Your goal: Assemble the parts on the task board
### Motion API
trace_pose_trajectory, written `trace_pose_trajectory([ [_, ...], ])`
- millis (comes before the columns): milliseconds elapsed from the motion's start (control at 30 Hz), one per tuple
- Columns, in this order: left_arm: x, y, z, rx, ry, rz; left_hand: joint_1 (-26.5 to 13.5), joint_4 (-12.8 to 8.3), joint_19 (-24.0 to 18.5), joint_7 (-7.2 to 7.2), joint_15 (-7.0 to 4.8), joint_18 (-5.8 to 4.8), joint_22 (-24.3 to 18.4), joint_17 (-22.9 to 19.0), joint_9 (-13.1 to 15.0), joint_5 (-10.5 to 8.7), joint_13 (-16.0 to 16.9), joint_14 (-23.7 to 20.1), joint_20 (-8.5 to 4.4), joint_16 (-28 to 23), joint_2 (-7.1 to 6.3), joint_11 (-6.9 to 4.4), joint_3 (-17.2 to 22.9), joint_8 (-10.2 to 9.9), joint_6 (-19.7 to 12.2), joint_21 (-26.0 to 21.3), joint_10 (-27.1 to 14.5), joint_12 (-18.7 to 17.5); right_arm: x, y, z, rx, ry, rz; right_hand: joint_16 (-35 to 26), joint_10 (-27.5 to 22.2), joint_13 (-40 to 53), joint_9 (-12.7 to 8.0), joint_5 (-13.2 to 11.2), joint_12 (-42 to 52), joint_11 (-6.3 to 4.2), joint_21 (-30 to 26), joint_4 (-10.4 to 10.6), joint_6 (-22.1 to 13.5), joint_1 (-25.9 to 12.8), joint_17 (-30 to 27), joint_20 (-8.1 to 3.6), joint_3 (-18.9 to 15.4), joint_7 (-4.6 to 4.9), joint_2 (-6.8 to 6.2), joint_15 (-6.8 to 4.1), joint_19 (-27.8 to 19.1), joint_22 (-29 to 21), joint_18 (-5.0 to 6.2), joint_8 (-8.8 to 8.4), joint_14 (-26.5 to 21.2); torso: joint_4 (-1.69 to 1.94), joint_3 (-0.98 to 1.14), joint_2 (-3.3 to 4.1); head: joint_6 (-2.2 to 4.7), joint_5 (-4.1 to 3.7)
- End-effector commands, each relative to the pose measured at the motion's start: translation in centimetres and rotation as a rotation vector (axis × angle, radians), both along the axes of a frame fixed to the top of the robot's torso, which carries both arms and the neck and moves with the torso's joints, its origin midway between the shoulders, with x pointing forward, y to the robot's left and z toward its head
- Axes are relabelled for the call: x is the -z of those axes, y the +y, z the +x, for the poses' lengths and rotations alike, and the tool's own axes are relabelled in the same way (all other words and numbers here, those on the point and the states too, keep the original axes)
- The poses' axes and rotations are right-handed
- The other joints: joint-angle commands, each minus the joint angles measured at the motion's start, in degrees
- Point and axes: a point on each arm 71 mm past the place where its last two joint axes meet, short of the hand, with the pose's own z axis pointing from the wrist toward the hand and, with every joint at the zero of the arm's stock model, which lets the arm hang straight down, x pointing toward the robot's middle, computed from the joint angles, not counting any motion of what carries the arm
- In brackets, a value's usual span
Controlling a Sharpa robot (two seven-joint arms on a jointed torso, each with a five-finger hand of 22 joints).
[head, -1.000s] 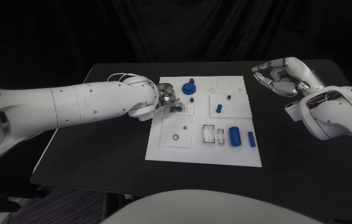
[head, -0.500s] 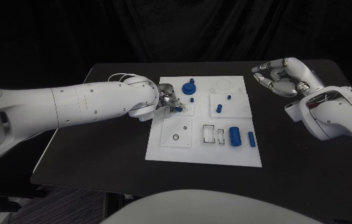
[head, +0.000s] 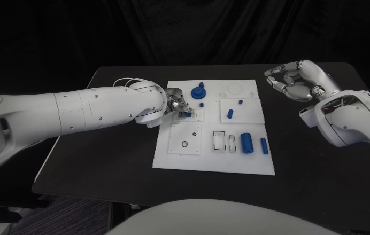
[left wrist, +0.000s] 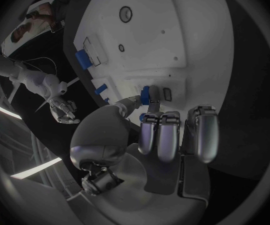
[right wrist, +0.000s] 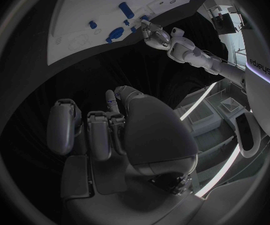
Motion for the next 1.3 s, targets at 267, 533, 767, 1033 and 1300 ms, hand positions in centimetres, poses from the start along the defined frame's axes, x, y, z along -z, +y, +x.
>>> trace_pose_trajectory([
  [267, 0.12, -0.21, -0.09, 0.004, -0.018, -0.027, 0.89, -0.31, -0.40, -0.14, 0.39, 0.80, 4.66, 15.09, 0.09, 0.53, 15.09, 6.05, 0.00, 0.15, 0.31, 0.24, -0.01, -0.21, 0.29, -0.18, 6.00, 0.20, 0.19, -0.01, 0.00, 0.008, 0.013, -0.005, -0.28, 4.75, 13.94, -0.09, 0.34, -0.10, 0.09, -0.43, -0.06, -0.27, 0.57, 12.11, 0.02, 0.33, 0.17, -0.15, -0.12, -0.13, 7.20, -0.16, -0.33, 4.89, 0.02, -0.04, 0.03, 0.01, 0.16],
  [533, 0.15, -0.14, -0.07, 0.002, -0.020, -0.027, 0.98, -0.30, -0.57, -0.13, 0.39, 0.86, 4.46, 15.09, 0.11, 0.64, 15.09, 6.05, 0.00, 0.15, 0.38, 0.24, 0.02, -0.22, 0.31, -0.32, 6.00, 0.20, 0.26, 0.00, 0.00, 0.009, 0.016, -0.006, -0.28, 4.77, 13.95, -0.10, 0.36, -0.10, 0.10, -0.43, -0.09, -0.31, 0.57, 12.12, 0.02, 0.38, 0.18, -0.14, -0.11, -0.13, 7.20, -0.16, -0.35, 4.89, 0.03, 0.01, 0.03, 0.01, 0.17],
  [767, 0.17, -0.03, -0.05, -0.001, -0.021, -0.027, 1.13, -0.35, -0.68, -0.14, 0.39, 0.90, 4.33, 15.09, 0.15, 0.81, 15.09, 6.05, 0.00, 0.15, 0.42, 0.23, 0.07, -0.22, 0.34, -0.42, 6.00, 0.20, 0.34, -0.02, -0.02, 0.009, 0.019, -0.006, -0.26, 4.73, 13.92, -0.12, 0.40, -0.11, 0.11, -0.47, -0.15, -0.35, 0.59, 12.13, 0.03, 0.48, 0.19, -0.10, -0.10, -0.15, 7.19, -0.15, -0.38, 4.90, 0.00, -0.03, 0.01, 0.01, 0.26],
  [1033, 0.15, 0.08, -0.04, -0.004, -0.027, -0.031, 1.25, -0.39, -0.70, -0.16, 0.39, 0.91, 4.31, 15.09, 0.18, 0.93, 15.09, 6.05, 0.00, 0.15, 0.44, 0.23, 0.10, -0.21, 0.39, -0.45, 6.00, 0.20, 0.40, -0.01, -0.02, 0.010, 0.020, -0.006, -0.26, 4.73, 13.92, -0.12, 0.40, -0.11, 0.11, -0.47, -0.15, -0.35, 0.59, 12.13, 0.03, 0.48, 0.19, -0.10, -0.10, -0.15, 7.19, -0.15, -0.38, 4.90, -0.03, -0.05, 0.02, 0.01, 0.35],
  [1300, 0.05, 0.15, 0.00, -0.011, -0.042, -0.040, 1.60, -0.50, -0.75, -0.19, 0.37, 0.93, 4.24, 15.09, 0.29, 1.29, 15.09, 6.05, -0.01, 0.15, 0.53, 0.20, 0.22, -0.16, 0.54, -0.53, 6.00, 0.20, 0.48, -0.04, -0.03, 0.011, 0.022, -0.007, -0.27, 4.76, 13.95, -0.13, 0.43, -0.10, 0.12, -0.48, -0.21, -0.39, 0.62, 12.12, 0.04, 0.57, 0.21, -0.08, -0.09, -0.15, 7.19, -0.15, -0.40, 4.89, 0.02, -0.05, 0.01, 0.01, 0.38],
])
